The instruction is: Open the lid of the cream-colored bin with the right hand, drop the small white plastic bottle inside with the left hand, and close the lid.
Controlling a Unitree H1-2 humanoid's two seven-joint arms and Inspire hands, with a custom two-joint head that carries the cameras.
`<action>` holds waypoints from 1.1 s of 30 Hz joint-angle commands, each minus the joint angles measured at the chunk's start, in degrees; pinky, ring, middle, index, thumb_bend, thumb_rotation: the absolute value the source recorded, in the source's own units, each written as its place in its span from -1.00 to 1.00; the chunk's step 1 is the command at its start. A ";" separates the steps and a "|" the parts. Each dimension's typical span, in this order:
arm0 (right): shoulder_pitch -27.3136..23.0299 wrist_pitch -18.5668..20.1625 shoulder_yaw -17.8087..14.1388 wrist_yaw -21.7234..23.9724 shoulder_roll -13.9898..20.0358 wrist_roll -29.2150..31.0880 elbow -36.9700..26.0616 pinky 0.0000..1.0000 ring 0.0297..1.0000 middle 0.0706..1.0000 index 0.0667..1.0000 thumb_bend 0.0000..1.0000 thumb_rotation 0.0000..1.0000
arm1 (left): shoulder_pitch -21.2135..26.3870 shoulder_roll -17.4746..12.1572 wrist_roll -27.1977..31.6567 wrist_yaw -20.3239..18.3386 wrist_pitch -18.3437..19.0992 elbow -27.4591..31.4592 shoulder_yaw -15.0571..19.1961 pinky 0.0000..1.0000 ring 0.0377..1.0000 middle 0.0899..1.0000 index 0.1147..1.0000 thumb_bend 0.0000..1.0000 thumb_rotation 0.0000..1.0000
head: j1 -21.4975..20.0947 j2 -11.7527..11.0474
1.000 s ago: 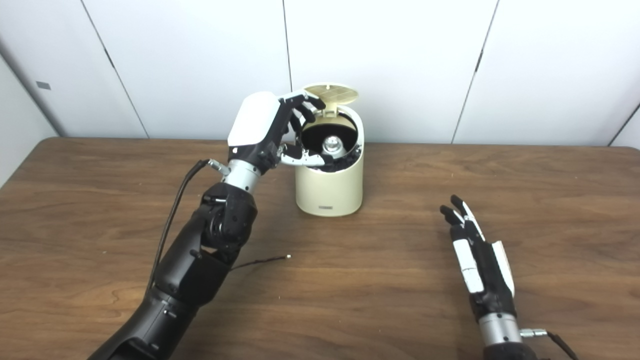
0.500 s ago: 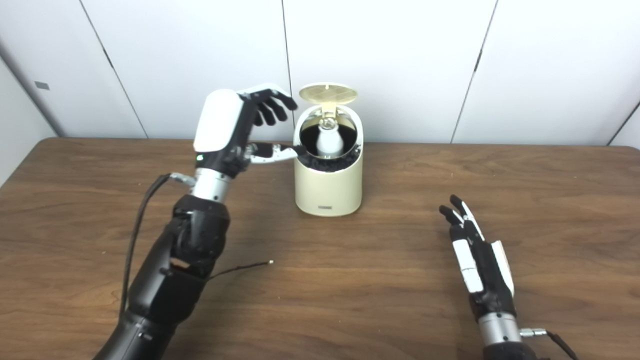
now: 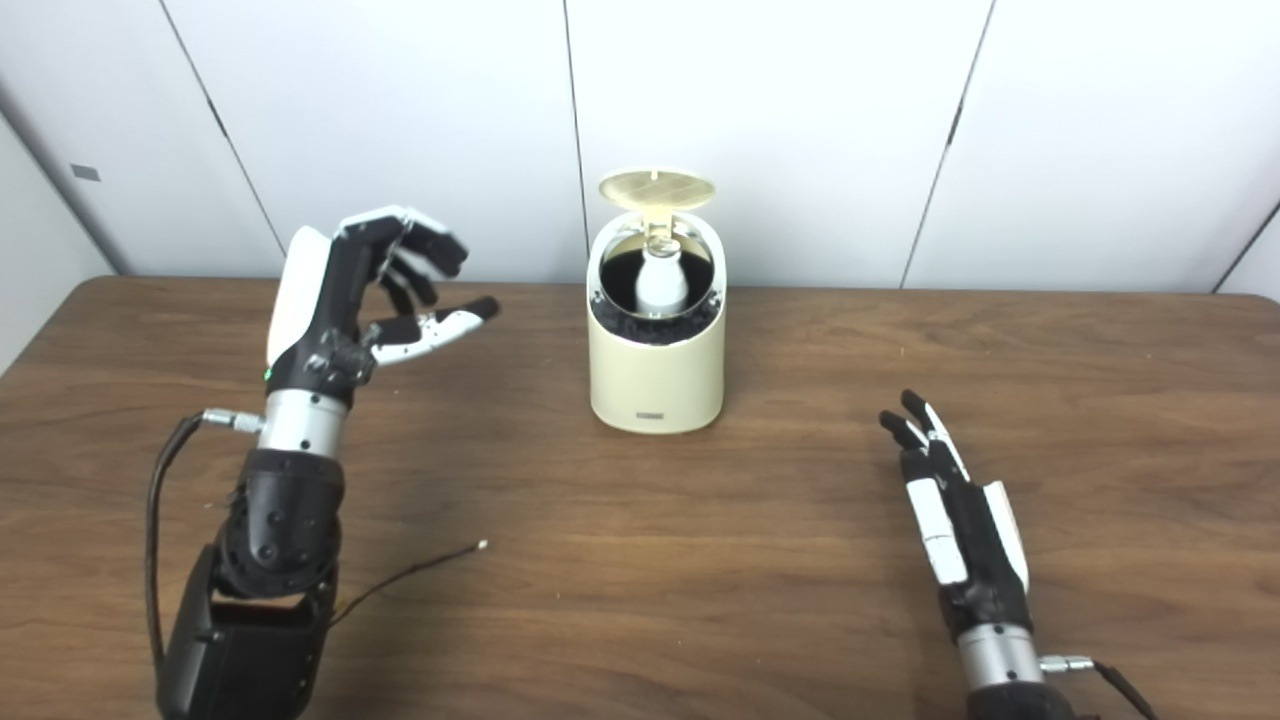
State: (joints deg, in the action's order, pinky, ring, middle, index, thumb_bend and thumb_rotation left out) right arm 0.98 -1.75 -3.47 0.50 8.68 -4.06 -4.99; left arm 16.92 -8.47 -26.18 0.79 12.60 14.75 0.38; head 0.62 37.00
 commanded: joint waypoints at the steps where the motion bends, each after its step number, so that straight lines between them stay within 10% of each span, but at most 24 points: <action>1: -0.35 -0.65 -0.58 0.23 0.60 0.78 1.09 0.92 0.86 0.77 0.88 0.44 1.00 | 0.73 -0.95 4.05 -1.15 -0.12 0.17 1.62 -0.21 -0.06 0.04 -0.14 0.04 -0.87 | -0.26 0.00; 12: -3.37 2.69 0.07 0.47 1.76 -1.50 -4.72 0.83 0.86 0.79 0.88 0.39 1.00 | -5.88 -2.43 8.77 -4.04 -2.75 -3.05 -0.39 0.48 0.61 0.64 0.65 0.53 0.36 | -1.21 0.98; 33: -24.48 15.37 5.99 5.66 5.20 -9.48 -9.47 0.82 0.91 0.88 0.83 0.24 1.00 | -13.47 7.78 19.60 1.38 -10.81 -9.19 1.84 0.71 0.79 0.85 0.88 0.44 0.99 | -3.34 0.95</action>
State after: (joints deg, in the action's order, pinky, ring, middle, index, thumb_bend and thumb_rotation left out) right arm -20.52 12.78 1.76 5.46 12.98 -11.78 -12.06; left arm 2.77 -0.94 -7.62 1.76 4.09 5.53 2.08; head -2.64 37.88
